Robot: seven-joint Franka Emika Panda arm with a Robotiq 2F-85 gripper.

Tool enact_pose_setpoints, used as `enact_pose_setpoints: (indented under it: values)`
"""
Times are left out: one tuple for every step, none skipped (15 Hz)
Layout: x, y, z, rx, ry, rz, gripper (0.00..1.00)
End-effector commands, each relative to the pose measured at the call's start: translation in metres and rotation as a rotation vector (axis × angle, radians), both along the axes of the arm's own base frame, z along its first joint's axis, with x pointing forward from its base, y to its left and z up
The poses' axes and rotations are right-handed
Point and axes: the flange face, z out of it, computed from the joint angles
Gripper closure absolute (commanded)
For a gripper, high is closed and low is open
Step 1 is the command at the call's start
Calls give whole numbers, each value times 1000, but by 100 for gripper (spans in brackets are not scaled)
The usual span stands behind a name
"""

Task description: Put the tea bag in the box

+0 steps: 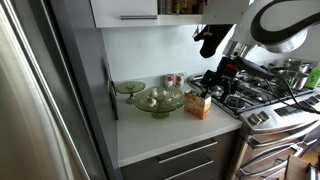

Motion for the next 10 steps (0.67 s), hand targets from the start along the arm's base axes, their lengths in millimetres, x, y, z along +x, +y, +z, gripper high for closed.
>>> enact_pose_setpoints:
  values:
    - [-3, 6, 31, 50, -14, -189, 0]
    - [-4, 10, 43, 63, -22, -240, 0]
    - [1, 6, 27, 30, -8, -149, 0]
    - [0, 8, 36, 37, -15, -183, 0]
    - [-1, 10, 42, 42, -21, -202, 0]
    - [-2, 11, 45, 44, -24, -209, 0]
    - [-2, 11, 45, 44, -24, -214, 0]
    - [-2, 11, 45, 45, -24, -216, 0]
    - [-2, 10, 45, 45, -23, -218, 0]
    - [1, 13, 51, 66, -38, -246, 0]
